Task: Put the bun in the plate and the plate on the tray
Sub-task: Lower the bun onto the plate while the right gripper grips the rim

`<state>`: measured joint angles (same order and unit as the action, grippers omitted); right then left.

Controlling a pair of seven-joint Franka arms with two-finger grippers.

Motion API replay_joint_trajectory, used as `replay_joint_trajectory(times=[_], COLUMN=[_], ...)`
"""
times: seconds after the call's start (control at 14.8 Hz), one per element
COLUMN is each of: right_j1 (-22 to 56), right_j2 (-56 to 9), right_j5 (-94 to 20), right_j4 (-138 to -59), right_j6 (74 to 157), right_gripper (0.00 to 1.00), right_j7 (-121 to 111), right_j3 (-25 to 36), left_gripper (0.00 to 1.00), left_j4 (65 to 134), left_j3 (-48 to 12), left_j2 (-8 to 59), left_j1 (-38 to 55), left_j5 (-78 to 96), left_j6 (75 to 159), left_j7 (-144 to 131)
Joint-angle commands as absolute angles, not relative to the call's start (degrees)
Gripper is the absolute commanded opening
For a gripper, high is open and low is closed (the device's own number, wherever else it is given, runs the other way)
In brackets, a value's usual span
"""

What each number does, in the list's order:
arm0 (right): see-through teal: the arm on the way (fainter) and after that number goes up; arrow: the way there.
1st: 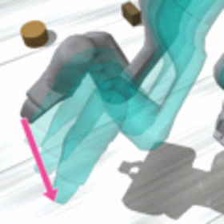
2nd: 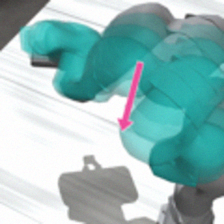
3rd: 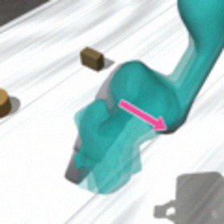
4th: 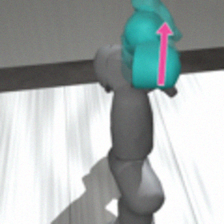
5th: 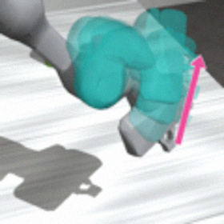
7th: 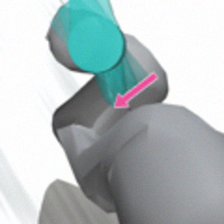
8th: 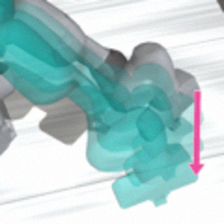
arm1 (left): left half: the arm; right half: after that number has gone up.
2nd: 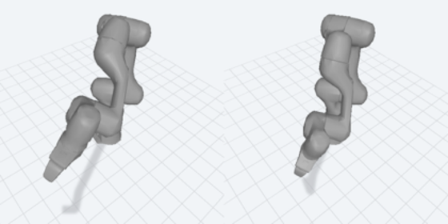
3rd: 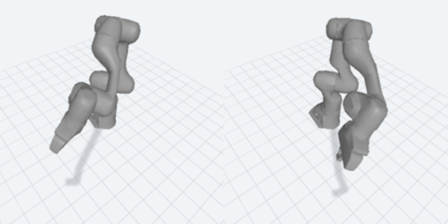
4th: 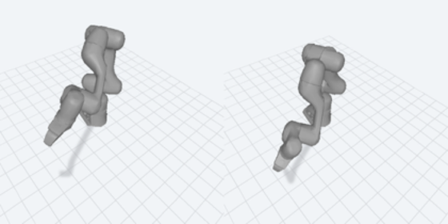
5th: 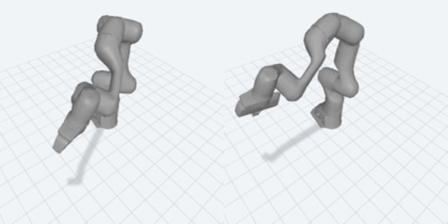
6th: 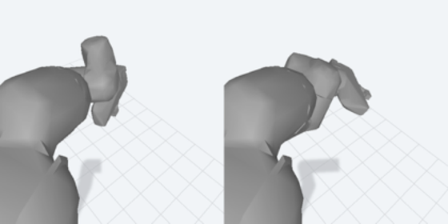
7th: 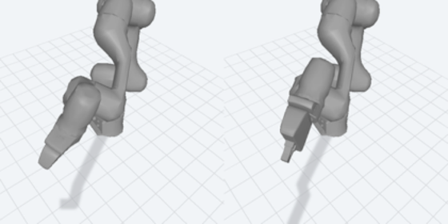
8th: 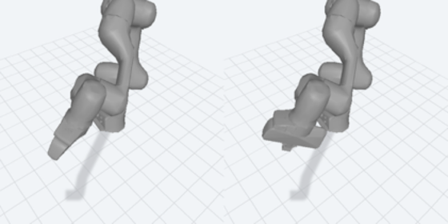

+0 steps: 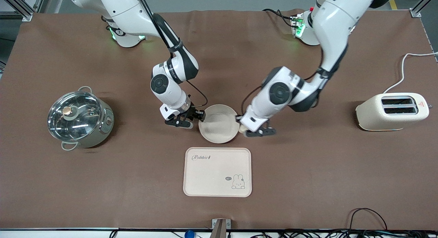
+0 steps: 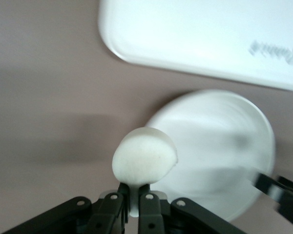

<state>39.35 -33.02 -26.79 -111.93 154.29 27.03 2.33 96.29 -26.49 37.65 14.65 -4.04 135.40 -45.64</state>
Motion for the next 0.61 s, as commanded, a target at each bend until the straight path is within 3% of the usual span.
replay_joint_trajectory(times=[0.0, 0.07, 0.27, 0.54], right_j1=[39.8, 39.9, 40.6, 40.9], right_j2=[-33.8, -33.9, -34.6, -35.7], right_j5=[-28.0, -28.5, -31.4, -31.5], right_j4=[-110.9, -110.8, -110.0, -109.0], right_j6=[154.4, 154.5, 154.7, 154.7], right_gripper=[0.49, 0.48, 0.41, 0.21], right_j7=[27.6, 27.6, 27.5, 27.5], right_j3=[2.7, 2.6, 2.7, 2.7], left_gripper=[0.19, 0.29, 0.99, 1.0], left_j4=[87.6, 86.2, 86.1, 86.0], left_j3=[-24.5, -24.3, -23.6, -23.6], left_j2=[45.9, 47.0, 47.0, 42.1], left_j1=[20.1, 21.1, 21.7, 20.4], left_j5=[-4.7, -4.9, -5.0, -5.0], left_j6=[135.0, 135.0, 135.2, 132.3], left_j7=[-50.1, -50.4, -52.3, -52.4])
